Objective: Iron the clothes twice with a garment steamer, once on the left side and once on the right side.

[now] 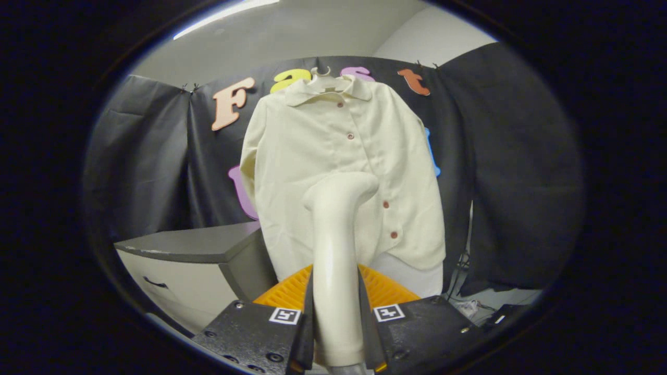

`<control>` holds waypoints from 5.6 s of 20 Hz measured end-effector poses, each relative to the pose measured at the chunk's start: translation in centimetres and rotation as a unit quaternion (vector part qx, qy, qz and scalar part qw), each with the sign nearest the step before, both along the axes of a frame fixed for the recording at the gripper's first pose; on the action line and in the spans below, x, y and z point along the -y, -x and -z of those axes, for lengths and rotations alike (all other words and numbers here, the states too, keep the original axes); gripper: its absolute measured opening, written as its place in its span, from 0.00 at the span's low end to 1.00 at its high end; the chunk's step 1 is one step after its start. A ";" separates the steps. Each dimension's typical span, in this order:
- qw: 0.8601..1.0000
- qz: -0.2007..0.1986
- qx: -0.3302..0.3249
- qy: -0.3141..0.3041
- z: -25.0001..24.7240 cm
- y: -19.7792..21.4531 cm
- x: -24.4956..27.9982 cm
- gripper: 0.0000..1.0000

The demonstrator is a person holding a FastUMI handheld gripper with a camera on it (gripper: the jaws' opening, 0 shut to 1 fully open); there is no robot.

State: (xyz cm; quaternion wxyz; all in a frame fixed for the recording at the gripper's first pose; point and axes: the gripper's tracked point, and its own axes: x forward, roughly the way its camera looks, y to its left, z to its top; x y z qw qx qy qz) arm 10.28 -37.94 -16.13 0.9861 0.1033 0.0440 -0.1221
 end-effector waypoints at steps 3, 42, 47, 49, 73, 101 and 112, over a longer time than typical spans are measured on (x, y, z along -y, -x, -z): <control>1.000 0.011 0.020 -0.003 -3.0 -0.7 1.4 0.36; 0.997 0.062 0.034 -0.044 -3.2 -10.0 13.0 0.36; 0.996 0.060 0.008 -0.059 1.7 -8.8 12.5 0.36; 0.996 0.059 -0.001 -0.064 3.4 -8.4 12.3 0.36; 0.985 0.075 -0.100 -0.115 17.0 -1.9 10.4 0.36; 0.996 -0.021 0.012 -0.081 -7.4 6.9 -15.3 0.36; 0.995 -0.086 0.048 -0.006 -14.8 12.1 -33.9 0.35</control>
